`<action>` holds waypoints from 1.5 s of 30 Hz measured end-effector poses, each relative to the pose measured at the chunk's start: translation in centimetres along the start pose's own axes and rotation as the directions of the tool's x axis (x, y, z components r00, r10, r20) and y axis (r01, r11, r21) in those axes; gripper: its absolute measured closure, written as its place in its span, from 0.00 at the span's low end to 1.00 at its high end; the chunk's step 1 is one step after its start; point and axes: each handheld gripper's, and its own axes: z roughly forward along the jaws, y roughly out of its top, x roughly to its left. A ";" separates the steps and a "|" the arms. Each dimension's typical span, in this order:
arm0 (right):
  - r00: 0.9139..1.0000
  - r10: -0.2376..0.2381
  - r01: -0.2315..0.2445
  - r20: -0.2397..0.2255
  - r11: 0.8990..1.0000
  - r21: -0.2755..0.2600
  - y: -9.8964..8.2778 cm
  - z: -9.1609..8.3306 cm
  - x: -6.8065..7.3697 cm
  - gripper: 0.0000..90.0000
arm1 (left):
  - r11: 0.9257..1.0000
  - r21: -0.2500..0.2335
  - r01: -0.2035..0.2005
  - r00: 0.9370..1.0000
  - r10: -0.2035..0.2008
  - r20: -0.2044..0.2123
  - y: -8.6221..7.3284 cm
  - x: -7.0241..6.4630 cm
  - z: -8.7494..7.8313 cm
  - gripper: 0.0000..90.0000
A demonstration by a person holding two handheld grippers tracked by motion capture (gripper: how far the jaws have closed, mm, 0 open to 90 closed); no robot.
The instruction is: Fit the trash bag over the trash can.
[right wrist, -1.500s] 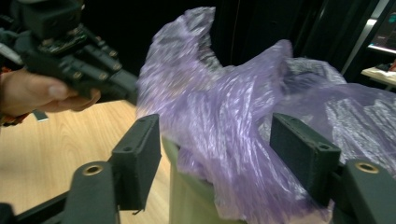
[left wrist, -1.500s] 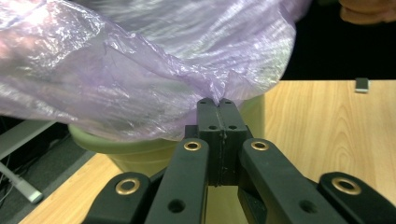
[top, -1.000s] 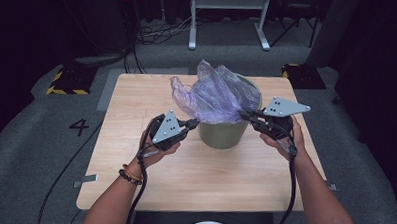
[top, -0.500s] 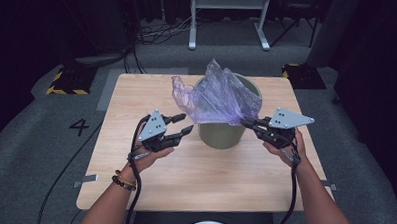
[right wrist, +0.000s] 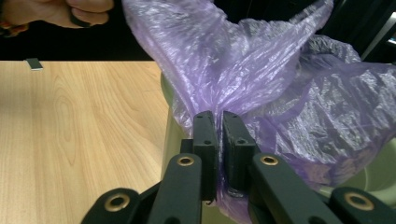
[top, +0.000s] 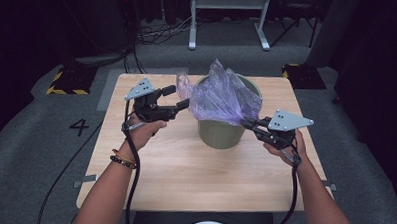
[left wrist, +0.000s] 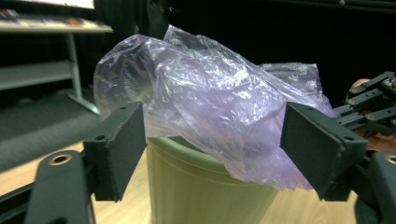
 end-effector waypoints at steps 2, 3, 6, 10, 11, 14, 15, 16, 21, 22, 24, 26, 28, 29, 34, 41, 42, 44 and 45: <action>1.000 0.000 0.000 0.000 1.000 0.001 0.0 0.0 0.0 0.94 | 0.999 0.036 0.013 0.999 -0.014 0.030 -0.2 0.0 0.8 0.33; 1.000 0.002 -0.002 -0.002 1.000 0.002 -0.1 0.0 0.0 0.94 | 0.998 0.055 0.016 0.999 -0.019 0.047 -0.4 -0.1 1.2 0.34; 1.000 0.001 -0.001 0.001 1.000 0.002 -0.1 -0.1 0.1 0.93 | 0.995 0.099 -0.012 0.999 0.009 0.039 -1.0 -0.7 2.0 0.51; 1.000 0.001 -0.001 0.002 1.000 0.003 -0.1 -0.2 0.1 0.91 | 0.989 0.127 -0.072 0.996 0.066 0.057 -1.5 -1.3 2.4 0.81; 1.000 0.001 -0.001 0.007 1.000 0.002 -0.2 -0.2 0.1 0.89 | 0.986 0.134 -0.095 0.994 0.088 0.058 -1.6 -1.4 2.5 0.87; 1.000 0.017 -0.017 0.020 1.000 -0.008 -0.2 -0.3 0.0 0.81 | 0.982 0.134 -0.136 0.990 0.130 0.057 -1.9 -1.7 2.5 0.99; 0.999 0.023 -0.023 0.032 1.000 -0.011 -0.2 -0.3 0.0 0.76 | 0.980 0.131 -0.153 0.988 0.147 0.053 -1.9 -1.9 2.4 1.00; 0.999 0.033 -0.032 0.042 0.999 -0.016 -0.2 -0.4 0.0 0.73 | 0.979 0.122 -0.165 0.986 0.160 0.052 -2.0 -2.1 2.2 1.00; 0.994 0.077 -0.074 0.072 0.996 -0.039 0.6 -0.7 -0.2 0.49 | 0.969 0.072 -0.237 0.971 0.234 0.044 -2.3 -3.3 1.4 1.00; 0.994 0.084 -0.081 0.069 0.996 -0.049 0.9 -0.8 -0.3 0.46 | 0.965 0.065 -0.255 0.966 0.252 0.050 -2.4 -3.6 1.3 1.00; 0.992 0.100 -0.095 0.076 0.994 -0.058 1.4 -0.9 -0.4 0.41 | 0.958 0.051 -0.283 0.959 0.280 0.050 -2.7 -4.1 1.1 1.00; 0.991 0.110 -0.106 0.071 0.993 -0.057 2.1 -0.8 -0.5 0.40 | 0.952 0.044 -0.301 0.953 0.299 0.051 -3.0 -4.6 1.0 1.00; 0.992 0.104 -0.101 0.073 0.994 -0.042 2.7 -0.6 -0.4 0.36 | 0.944 0.046 -0.325 0.945 0.324 0.045 -3.3 -5.0 0.9 1.00; 0.992 0.102 -0.100 0.071 0.994 -0.035 3.1 -0.5 -0.4 0.36 | 0.941 0.046 -0.335 0.942 0.333 0.045 -3.5 -5.1 0.9 1.00; 0.992 0.102 -0.104 0.071 0.994 0.034 4.8 0.9 -0.7 0.34 | 0.917 0.050 -0.397 0.918 0.396 0.025 -4.0 -5.8 0.6 1.00; 0.992 0.080 -0.094 0.096 0.984 0.154 5.4 3.2 -0.9 0.77 | 0.902 0.059 -0.427 0.904 0.428 0.013 -4.5 -6.2 0.3 1.00; 0.994 0.076 -0.089 0.085 0.983 0.162 5.4 3.3 -0.8 0.86 | 0.902 0.061 -0.428 0.904 0.428 0.010 -4.5 -6.2 0.2 1.00; 0.996 0.060 -0.071 0.070 0.984 0.162 5.1 3.2 -0.6 0.96 | 0.901 0.066 -0.430 0.903 0.431 0.003 -4.5 -6.1 0.0 1.00; 0.996 0.057 -0.066 0.064 0.986 0.152 4.9 3.0 -0.5 0.98 | 0.901 0.065 -0.429 0.903 0.430 -0.003 -4.6 -6.1 -0.2 1.00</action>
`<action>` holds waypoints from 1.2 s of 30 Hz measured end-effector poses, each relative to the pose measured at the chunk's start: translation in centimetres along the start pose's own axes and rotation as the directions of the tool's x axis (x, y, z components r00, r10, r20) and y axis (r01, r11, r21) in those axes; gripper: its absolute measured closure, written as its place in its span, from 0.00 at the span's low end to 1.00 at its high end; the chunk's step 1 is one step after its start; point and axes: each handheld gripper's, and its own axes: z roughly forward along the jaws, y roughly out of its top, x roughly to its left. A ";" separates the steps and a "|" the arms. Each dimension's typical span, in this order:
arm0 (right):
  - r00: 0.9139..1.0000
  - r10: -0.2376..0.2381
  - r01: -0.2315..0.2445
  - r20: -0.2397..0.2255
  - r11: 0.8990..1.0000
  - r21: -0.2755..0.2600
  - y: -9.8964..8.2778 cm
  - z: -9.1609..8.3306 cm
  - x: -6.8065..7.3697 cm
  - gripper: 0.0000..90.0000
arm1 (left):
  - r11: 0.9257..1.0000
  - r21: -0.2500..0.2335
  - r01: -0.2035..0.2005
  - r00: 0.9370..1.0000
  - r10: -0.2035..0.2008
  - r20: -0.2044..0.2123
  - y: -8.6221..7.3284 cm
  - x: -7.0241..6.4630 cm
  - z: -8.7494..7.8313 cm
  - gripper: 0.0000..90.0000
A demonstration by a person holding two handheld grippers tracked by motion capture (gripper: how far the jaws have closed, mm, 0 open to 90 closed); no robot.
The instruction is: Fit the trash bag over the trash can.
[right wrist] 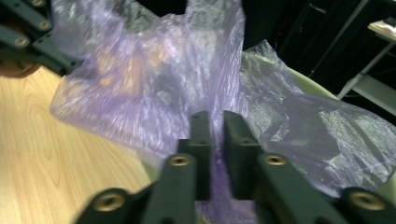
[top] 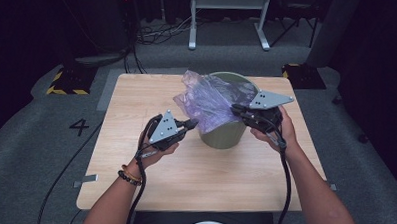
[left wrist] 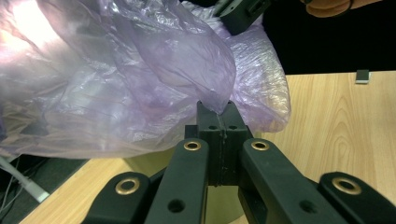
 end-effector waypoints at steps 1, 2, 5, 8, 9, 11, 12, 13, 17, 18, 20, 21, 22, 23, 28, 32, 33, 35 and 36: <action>1.000 0.001 -0.001 0.002 1.000 -0.011 -0.3 -0.3 0.0 0.99 | 1.000 -0.003 -0.001 1.000 0.001 -0.008 -0.1 0.0 -0.2 1.00; 1.000 0.000 0.000 0.003 1.000 -0.025 -0.6 -0.6 0.0 1.00 | 1.000 -0.005 -0.001 1.000 0.001 -0.010 -0.1 0.0 -0.3 1.00; 1.000 -0.003 0.004 0.006 0.996 -0.088 -1.8 -2.1 0.0 1.00 | 1.000 0.005 -0.011 1.000 0.011 -0.018 -0.3 -0.1 -0.7 1.00; 1.000 -0.002 0.004 0.006 0.983 -0.184 -3.2 -3.8 -0.2 1.00 | 1.000 0.005 -0.029 0.999 0.030 -0.025 -0.5 -0.7 -0.8 1.00; 1.000 0.004 -0.005 -0.005 0.977 -0.213 -3.7 -4.2 -0.2 1.00 | 0.999 0.010 -0.040 0.999 0.041 -0.026 -0.6 -0.9 -0.8 1.00; 1.000 0.000 -0.005 -0.021 0.972 -0.237 -4.7 -4.9 -0.2 1.00 | 0.998 0.013 -0.062 0.998 0.062 -0.028 -0.8 -1.5 -0.7 1.00; 1.000 -0.007 0.001 -0.023 0.969 -0.246 -5.3 -5.1 -0.1 1.00 | 0.997 0.020 -0.072 0.997 0.073 -0.030 -0.9 -1.7 -0.6 1.00; 1.000 -0.007 0.000 -0.027 0.967 -0.255 -5.9 -5.4 0.0 1.00 | 0.996 0.031 -0.080 0.996 0.081 -0.029 -1.1 -1.9 -0.5 1.00; 0.999 0.016 -0.029 -0.051 0.965 -0.261 -8.2 -5.6 -0.2 1.00 | 0.995 0.051 -0.086 0.996 0.088 -0.019 -1.7 -2.4 0.1 1.00; 0.999 0.018 -0.031 -0.051 0.967 -0.254 -8.6 -5.5 -0.2 1.00 | 0.994 0.056 -0.095 0.995 0.096 -0.024 -1.8 -2.5 0.3 1.00; 1.000 0.001 -0.008 -0.025 0.968 -0.250 -9.4 -5.6 -0.3 1.00 | 0.991 0.073 -0.113 0.993 0.116 -0.036 -2.0 -2.8 0.6 1.00; 1.000 0.008 -0.011 -0.014 0.968 -0.252 -9.8 -5.5 -0.4 1.00 | 0.990 0.077 -0.119 0.992 0.121 -0.034 -2.1 -2.9 0.8 1.00; 1.000 0.023 -0.025 -0.009 0.966 -0.259 -10.2 -5.5 -0.7 1.00 | 0.990 0.083 -0.113 0.993 0.116 -0.029 -2.3 -2.9 0.9 1.00; 0.999 0.041 -0.039 0.000 0.967 -0.253 -10.5 -5.4 -0.9 1.00 | 0.991 0.084 -0.107 0.994 0.110 -0.021 -2.4 -3.0 1.1 1.00; 0.997 0.052 -0.038 0.064 0.977 -0.211 -11.4 -4.5 -1.5 1.00 | 0.994 0.077 -0.079 0.996 0.081 -0.031 -2.9 -2.8 1.2 0.90; 0.993 0.072 -0.049 0.094 0.972 -0.230 -11.2 -4.4 -1.9 1.00 | 0.999 0.040 -0.008 0.999 0.009 -0.035 -3.0 -2.1 -0.2 0.64; 0.992 0.077 -0.051 0.104 0.971 -0.233 -11.2 -4.4 -2.0 1.00 | 0.999 0.034 0.005 0.999 -0.004 -0.040 -3.1 -1.9 -0.6 0.57; 0.990 0.082 -0.053 0.111 0.970 -0.239 -11.1 -4.3 -2.2 1.00 | 0.999 0.016 0.045 0.998 -0.044 -0.053 -3.1 -1.4 -1.4 0.45; 0.990 0.083 -0.053 0.117 0.970 -0.237 -11.0 -4.2 -2.3 1.00 | 0.998 0.001 0.057 0.996 -0.057 -0.066 -3.1 -1.2 -1.8 0.41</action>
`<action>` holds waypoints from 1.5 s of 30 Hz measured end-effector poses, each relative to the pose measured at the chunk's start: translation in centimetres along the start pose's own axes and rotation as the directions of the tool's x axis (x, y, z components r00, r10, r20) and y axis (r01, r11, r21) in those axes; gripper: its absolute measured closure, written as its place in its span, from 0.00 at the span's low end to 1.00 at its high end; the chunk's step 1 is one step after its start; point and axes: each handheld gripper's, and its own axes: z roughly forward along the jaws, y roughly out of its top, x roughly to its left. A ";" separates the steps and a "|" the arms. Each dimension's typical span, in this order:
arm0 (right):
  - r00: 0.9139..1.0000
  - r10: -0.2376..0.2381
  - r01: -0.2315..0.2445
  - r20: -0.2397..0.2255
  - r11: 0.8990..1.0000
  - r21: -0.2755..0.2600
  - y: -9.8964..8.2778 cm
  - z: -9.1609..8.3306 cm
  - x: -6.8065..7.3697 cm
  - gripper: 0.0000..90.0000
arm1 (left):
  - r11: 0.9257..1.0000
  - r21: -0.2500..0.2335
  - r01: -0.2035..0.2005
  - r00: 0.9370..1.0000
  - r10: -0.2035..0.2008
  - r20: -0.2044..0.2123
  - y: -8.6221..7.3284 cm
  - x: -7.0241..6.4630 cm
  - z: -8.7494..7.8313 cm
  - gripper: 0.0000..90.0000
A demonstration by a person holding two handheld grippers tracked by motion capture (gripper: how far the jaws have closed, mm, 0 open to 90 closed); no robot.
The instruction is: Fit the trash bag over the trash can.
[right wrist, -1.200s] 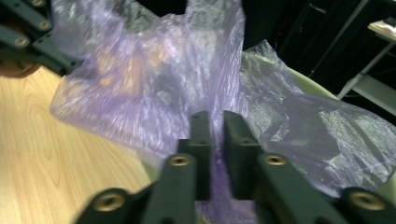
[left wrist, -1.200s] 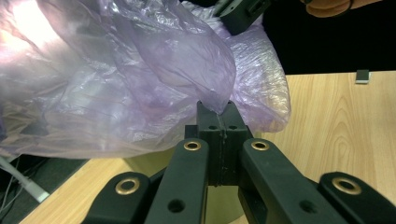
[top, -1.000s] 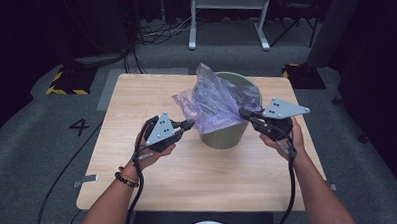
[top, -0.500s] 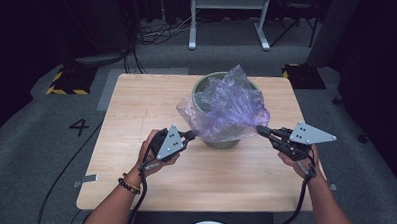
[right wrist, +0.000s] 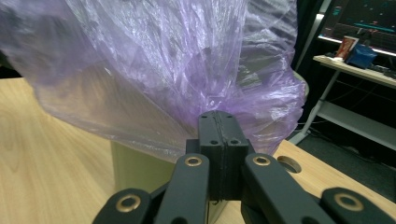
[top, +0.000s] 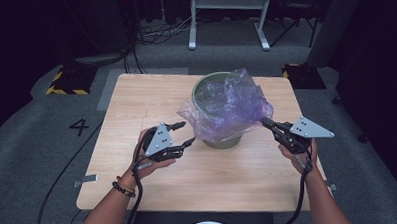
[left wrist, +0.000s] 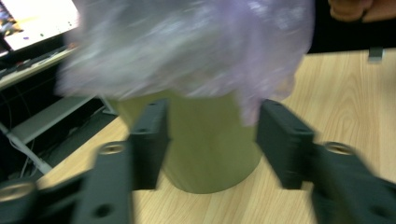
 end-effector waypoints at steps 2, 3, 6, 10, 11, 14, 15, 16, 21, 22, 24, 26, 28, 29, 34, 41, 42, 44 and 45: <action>1.000 0.005 -0.005 -0.002 1.000 0.002 0.0 0.2 -0.1 1.00 | 1.000 -0.026 0.016 1.000 -0.016 -0.009 0.3 0.4 -0.7 0.35; 1.000 0.004 -0.004 0.003 1.000 0.002 0.1 0.3 0.0 1.00 | 0.999 -0.040 0.024 1.000 -0.025 -0.010 0.6 0.6 -1.0 0.31; 1.000 -0.001 0.001 0.006 1.000 -0.002 0.3 0.4 0.1 1.00 | 0.996 -0.081 0.047 0.998 -0.045 0.034 1.7 1.0 -1.5 0.21; 1.000 -0.009 0.009 0.006 1.000 0.004 0.5 0.6 0.1 0.99 | 0.996 -0.085 0.014 0.998 -0.008 0.068 3.2 1.2 -1.1 0.17; 1.000 -0.010 0.010 0.006 1.000 0.006 0.5 0.7 0.1 0.99 | 0.997 -0.082 0.006 0.997 0.001 0.076 3.6 1.1 -0.8 0.18; 1.000 -0.010 0.010 0.009 1.000 0.007 0.6 0.7 0.1 0.97 | 0.996 -0.075 -0.038 0.995 0.044 0.092 4.4 0.7 0.0 0.31; 1.000 -0.009 0.009 0.009 1.000 0.006 0.6 0.7 0.1 0.96 | 0.996 -0.071 -0.056 0.993 0.063 0.101 4.6 0.5 0.3 0.42; 1.000 -0.006 0.006 0.011 1.000 0.007 0.7 0.7 0.1 0.94 | 0.994 -0.065 -0.084 0.988 0.091 0.124 4.6 0.3 0.5 0.58; 1.000 0.001 -0.001 0.018 1.000 0.009 1.0 0.3 0.3 0.71 | 0.980 -0.031 -0.194 0.969 0.197 0.151 4.7 -1.1 1.4 0.96; 1.000 0.013 -0.013 0.028 1.000 0.011 1.3 0.2 0.4 0.64 | 0.979 -0.019 -0.205 0.966 0.205 0.155 4.7 -1.3 1.6 0.99; 0.999 0.021 -0.021 0.034 1.000 0.003 1.8 -0.1 0.4 0.53 | 0.975 -0.009 -0.223 0.961 0.221 0.164 4.6 -1.6 1.7 1.00; 0.999 0.027 -0.027 0.025 1.000 -0.006 2.4 -0.4 0.6 0.44 | 0.970 0.005 -0.244 0.957 0.240 0.166 4.6 -1.9 1.9 1.00; 1.000 0.017 -0.017 0.016 1.000 -0.007 3.3 -0.8 1.1 0.39 | 0.968 0.013 -0.250 0.956 0.245 0.163 4.6 -2.0 2.0 1.00; 1.000 0.004 -0.004 0.013 1.000 -0.009 3.8 -1.0 1.4 0.36 | 0.966 0.018 -0.256 0.954 0.250 0.164 4.5 -2.1 2.0 1.00; 0.999 -0.037 0.037 -0.007 0.999 -0.020 6.0 -1.3 3.2 0.32 | 0.960 0.031 -0.277 0.948 0.268 0.171 4.5 -2.6 2.3 1.00; 0.972 -0.208 0.195 0.113 0.974 0.111 7.1 -0.3 5.3 0.30 | 0.953 0.065 -0.296 0.943 0.280 0.179 4.1 -2.9 2.8 1.00; 0.973 -0.206 0.194 0.107 0.975 0.108 7.2 -0.3 5.3 0.30 | 0.953 0.067 -0.294 0.944 0.279 0.176 4.1 -2.9 2.8 1.00; 0.983 -0.163 0.156 0.089 0.985 0.074 7.3 -0.5 5.2 0.32 | 0.957 0.063 -0.283 0.947 0.268 0.176 4.0 -2.9 2.7 1.00; 0.981 -0.166 0.160 0.098 0.985 0.068 7.4 -0.6 5.3 0.37 | 0.958 0.061 -0.279 0.948 0.265 0.175 3.9 -2.9 2.7 1.00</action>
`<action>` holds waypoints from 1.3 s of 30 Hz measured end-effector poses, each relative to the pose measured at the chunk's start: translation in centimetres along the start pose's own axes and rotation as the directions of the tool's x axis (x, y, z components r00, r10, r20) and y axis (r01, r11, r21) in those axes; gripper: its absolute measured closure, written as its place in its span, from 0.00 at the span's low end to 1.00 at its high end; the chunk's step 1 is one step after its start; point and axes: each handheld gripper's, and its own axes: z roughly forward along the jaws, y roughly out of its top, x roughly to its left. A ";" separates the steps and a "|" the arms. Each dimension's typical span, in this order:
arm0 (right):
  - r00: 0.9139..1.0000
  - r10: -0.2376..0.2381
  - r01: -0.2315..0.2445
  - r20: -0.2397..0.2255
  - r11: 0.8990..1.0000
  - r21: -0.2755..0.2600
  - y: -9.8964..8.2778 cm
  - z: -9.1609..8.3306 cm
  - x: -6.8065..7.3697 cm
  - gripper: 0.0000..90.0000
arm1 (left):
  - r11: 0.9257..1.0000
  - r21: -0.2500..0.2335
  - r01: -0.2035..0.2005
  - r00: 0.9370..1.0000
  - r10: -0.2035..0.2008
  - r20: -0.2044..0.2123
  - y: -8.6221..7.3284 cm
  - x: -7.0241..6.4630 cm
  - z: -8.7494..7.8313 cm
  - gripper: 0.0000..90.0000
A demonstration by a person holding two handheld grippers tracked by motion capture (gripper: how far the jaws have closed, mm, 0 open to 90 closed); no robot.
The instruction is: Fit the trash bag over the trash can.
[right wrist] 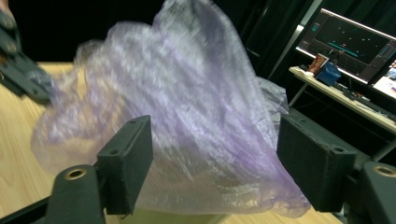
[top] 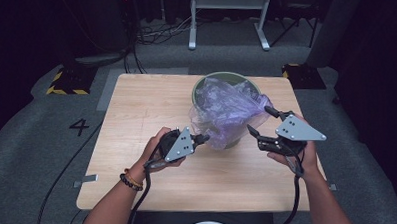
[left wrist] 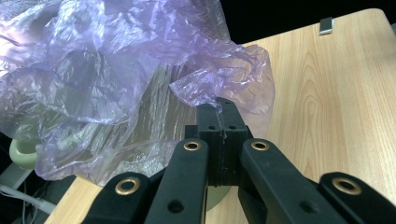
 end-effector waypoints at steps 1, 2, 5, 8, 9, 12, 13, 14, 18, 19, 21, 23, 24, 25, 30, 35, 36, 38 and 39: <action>1.000 -0.009 0.009 0.009 1.000 -0.014 0.1 -0.2 0.2 0.42 | 1.000 -0.003 0.000 1.000 0.000 -0.001 0.0 0.0 0.0 1.00; 1.000 -0.018 0.019 0.018 0.999 -0.030 0.3 -0.3 0.3 0.49 | 1.000 -0.003 0.005 1.000 -0.005 -0.002 0.0 0.0 0.0 1.00; 0.999 -0.032 0.030 -0.034 0.998 -0.057 0.8 -0.5 0.9 0.56 | 1.000 -0.006 0.011 1.000 -0.011 -0.004 0.0 0.0 0.2 1.00; 0.993 -0.021 0.012 -0.113 0.996 -0.086 1.5 -0.3 1.8 0.46 | 1.000 0.000 0.014 1.000 -0.014 -0.009 0.0 -0.1 0.3 1.00; 0.992 -0.020 0.009 -0.128 0.996 -0.087 1.8 -0.1 2.2 0.41 | 1.000 0.002 0.013 1.000 -0.013 -0.011 0.0 -0.1 0.3 1.00; 0.983 0.004 -0.018 -0.182 0.997 -0.074 2.5 0.9 3.2 0.35 | 1.000 0.004 0.017 1.000 -0.017 -0.022 0.1 -0.2 0.4 1.00; 0.978 0.006 -0.022 -0.206 0.997 -0.074 2.7 1.2 3.5 0.32 | 1.000 0.006 0.019 1.000 -0.019 -0.024 0.1 -0.2 0.4 1.00; 0.974 0.004 -0.022 -0.228 0.997 -0.077 2.8 1.5 3.9 0.31 | 1.000 0.006 0.021 0.999 -0.021 -0.027 0.1 -0.2 0.4 1.00; 0.982 -0.037 0.032 -0.186 0.999 -0.029 3.2 3.0 5.4 0.32 | 1.000 0.001 0.020 0.999 -0.020 -0.029 0.1 -0.2 0.5 1.00; 0.985 -0.029 0.028 -0.171 1.000 -0.007 3.2 3.5 5.5 0.33 | 1.000 -0.003 0.022 0.999 -0.022 -0.030 0.1 -0.3 0.5 1.00; 0.991 -0.031 0.034 -0.128 0.999 0.027 2.9 4.2 5.7 0.49 | 1.000 -0.001 0.018 0.999 -0.018 -0.035 0.1 -0.4 0.5 1.00; 0.996 -0.051 0.055 -0.078 0.997 0.047 2.5 4.5 5.8 0.65 | 1.000 0.000 0.022 0.999 -0.022 -0.041 -0.1 -0.6 0.5 1.00; 0.995 -0.060 0.064 -0.077 0.997 0.051 2.2 4.5 5.7 0.76 | 1.000 0.002 0.023 0.999 -0.023 -0.042 -0.1 -0.6 0.5 1.00; 0.995 -0.056 0.060 -0.079 0.997 0.052 2.0 4.4 5.6 0.83 | 1.000 0.002 0.026 0.999 -0.026 -0.045 -0.3 -0.7 0.6 1.00; 0.998 -0.037 0.039 -0.052 0.999 0.033 0.6 2.9 4.5 1.00 | 0.999 0.021 0.040 0.997 -0.039 -0.072 -0.8 -1.1 0.9 1.00; 1.000 0.019 -0.019 0.023 1.000 -0.015 -1.2 0.5 2.7 1.00 | 0.998 0.028 0.061 0.994 -0.058 -0.092 -1.2 -1.2 1.1 1.00; 0.999 0.032 -0.031 0.029 0.999 -0.024 -1.5 0.3 2.4 1.00 | 0.997 0.025 0.075 0.994 -0.072 -0.085 -1.4 -1.2 1.2 1.00; 0.997 0.070 -0.069 0.043 0.998 -0.014 -2.5 0.0 1.6 1.00 | 0.995 0.007 0.102 0.992 -0.101 -0.073 -1.6 -1.1 1.1 1.00; 0.995 0.084 -0.083 0.052 0.996 -0.010 -3.0 0.0 1.2 1.00 | 0.994 -0.001 0.110 0.991 -0.110 -0.072 -1.7 -1.0 1.1 0.97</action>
